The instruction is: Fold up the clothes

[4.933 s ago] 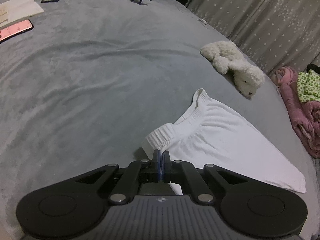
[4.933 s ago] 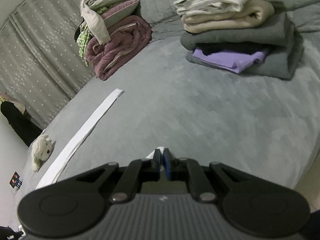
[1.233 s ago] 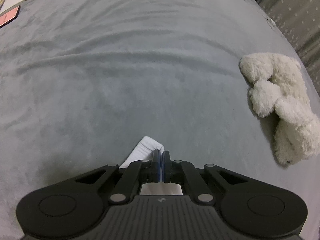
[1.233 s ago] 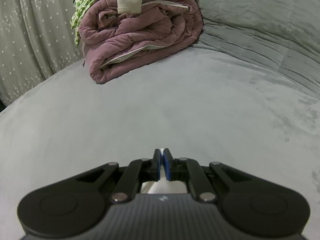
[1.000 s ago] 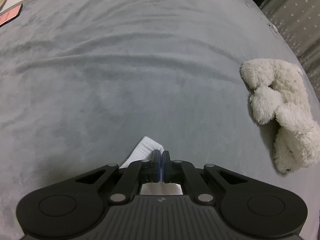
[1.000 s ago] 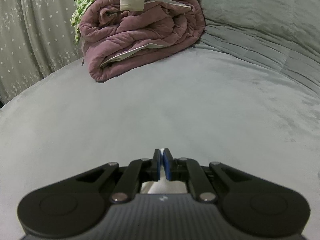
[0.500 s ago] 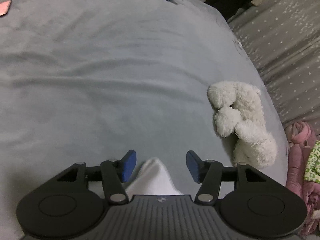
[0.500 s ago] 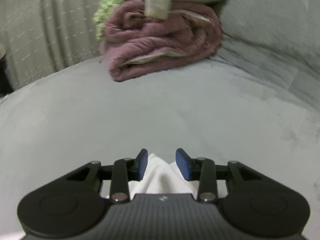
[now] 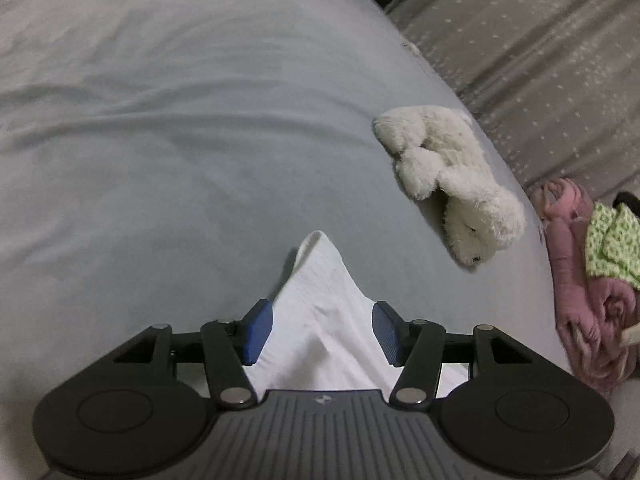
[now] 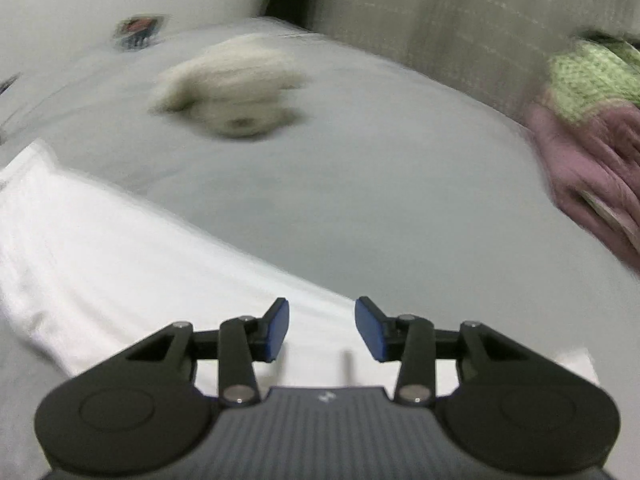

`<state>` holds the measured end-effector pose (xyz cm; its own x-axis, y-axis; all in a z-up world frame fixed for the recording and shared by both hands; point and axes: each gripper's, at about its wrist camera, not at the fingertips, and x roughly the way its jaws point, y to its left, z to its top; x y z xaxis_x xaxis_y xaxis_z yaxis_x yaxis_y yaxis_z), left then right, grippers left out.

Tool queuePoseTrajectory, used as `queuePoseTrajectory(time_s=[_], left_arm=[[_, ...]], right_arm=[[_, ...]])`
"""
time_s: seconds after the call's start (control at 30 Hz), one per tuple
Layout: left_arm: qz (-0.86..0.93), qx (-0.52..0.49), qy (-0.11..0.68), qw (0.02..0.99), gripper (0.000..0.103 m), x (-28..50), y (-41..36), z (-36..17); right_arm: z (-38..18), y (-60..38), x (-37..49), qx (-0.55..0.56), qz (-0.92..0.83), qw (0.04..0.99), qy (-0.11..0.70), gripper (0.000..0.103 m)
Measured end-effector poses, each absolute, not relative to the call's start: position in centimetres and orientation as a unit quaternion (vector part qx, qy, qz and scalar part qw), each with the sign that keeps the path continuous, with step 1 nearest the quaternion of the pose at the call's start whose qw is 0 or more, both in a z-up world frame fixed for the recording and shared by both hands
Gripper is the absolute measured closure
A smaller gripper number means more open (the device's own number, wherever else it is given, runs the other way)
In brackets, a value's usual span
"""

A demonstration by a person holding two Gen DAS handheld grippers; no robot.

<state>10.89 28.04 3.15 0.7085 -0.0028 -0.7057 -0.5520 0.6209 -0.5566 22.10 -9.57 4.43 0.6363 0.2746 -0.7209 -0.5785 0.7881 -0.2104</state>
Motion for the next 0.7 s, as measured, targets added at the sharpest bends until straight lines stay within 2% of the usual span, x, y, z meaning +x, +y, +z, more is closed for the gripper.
queuePoseTrajectory(time_s=[0.1,0.2,0.27,0.3,0.37,0.4,0.53,0.7], left_arm=[[0.154,-0.390,0.353,0.836,0.050,11.5,27.6,2.3],[0.161,-0.354,0.371,0.843,0.070,12.1,26.8,2.0],[0.165,-0.333,0.376,0.849,0.084,12.4,26.4,2.0],[0.167,-0.329,0.378,0.849,0.088,12.4,26.4,1.9],[0.171,-0.321,0.384,0.848,0.101,12.4,26.5,1.8],[0.174,-0.314,0.388,0.849,0.103,12.4,26.5,1.8],[0.179,-0.295,0.396,0.851,0.103,12.4,26.1,1.9],[0.175,-0.274,0.406,0.854,0.103,12.5,25.9,2.1]], right_arm=[[4.2,-5.5,22.7,-0.238,0.303,0.853,0.352,0.065],[3.5,-2.3,23.4,-0.269,0.341,0.826,0.361,0.067],[2.5,-0.6,24.0,-0.305,0.345,0.806,0.372,0.078],[2.4,-0.3,24.3,-0.305,0.349,0.803,0.374,0.079],[2.4,0.0,24.9,-0.297,0.357,0.801,0.379,0.094],[2.4,0.0,25.1,-0.292,0.360,0.801,0.379,0.098],[2.3,0.7,24.3,-0.313,0.354,0.804,0.362,0.098],[2.2,1.2,24.5,-0.307,0.338,0.814,0.358,0.092]])
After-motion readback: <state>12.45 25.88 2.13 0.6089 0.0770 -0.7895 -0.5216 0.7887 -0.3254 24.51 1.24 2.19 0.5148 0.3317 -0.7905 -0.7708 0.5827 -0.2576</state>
